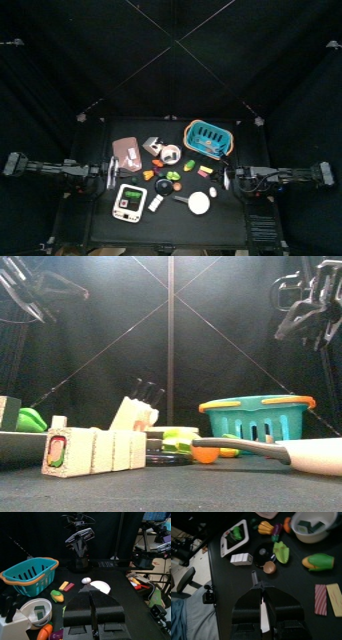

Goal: Grab egg

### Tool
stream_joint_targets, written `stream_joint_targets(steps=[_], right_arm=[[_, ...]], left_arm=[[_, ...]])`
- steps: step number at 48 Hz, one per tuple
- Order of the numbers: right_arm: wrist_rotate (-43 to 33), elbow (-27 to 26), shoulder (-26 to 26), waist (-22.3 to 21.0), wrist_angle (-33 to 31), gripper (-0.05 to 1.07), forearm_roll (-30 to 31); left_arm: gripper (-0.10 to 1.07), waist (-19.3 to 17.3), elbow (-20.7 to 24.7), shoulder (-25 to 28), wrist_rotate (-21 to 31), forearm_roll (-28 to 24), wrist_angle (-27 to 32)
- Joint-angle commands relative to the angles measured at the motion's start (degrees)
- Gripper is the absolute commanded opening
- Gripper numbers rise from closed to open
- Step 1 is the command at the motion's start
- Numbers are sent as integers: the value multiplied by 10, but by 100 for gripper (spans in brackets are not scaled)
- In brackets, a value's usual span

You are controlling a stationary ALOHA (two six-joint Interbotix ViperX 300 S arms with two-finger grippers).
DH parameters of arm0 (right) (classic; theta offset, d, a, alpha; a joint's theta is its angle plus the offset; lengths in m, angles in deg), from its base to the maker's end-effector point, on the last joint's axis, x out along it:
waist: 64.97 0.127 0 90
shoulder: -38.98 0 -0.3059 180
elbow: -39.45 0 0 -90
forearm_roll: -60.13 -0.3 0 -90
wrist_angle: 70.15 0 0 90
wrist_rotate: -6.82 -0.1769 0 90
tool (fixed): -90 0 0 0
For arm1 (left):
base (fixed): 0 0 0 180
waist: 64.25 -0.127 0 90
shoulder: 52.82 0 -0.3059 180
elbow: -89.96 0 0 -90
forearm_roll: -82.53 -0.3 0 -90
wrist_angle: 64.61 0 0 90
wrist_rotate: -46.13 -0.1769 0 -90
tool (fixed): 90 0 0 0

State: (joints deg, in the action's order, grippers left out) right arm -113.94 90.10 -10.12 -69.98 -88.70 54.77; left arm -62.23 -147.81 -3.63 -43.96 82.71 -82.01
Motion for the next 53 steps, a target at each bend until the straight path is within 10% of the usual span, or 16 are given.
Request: stream_joint_targets(steps=[1,24,53], right_arm=[[-43,-21,-4,-7,-54,9,16],[-272,-32,-19,25,-172,9,119],[-539,-66,-90,209,-310,9,267]], left_arm=[[0,2,5,3,1,0,-5],[3,0,-18,7,2,4,-55],[12,21,-33,137,4,34,-122]])
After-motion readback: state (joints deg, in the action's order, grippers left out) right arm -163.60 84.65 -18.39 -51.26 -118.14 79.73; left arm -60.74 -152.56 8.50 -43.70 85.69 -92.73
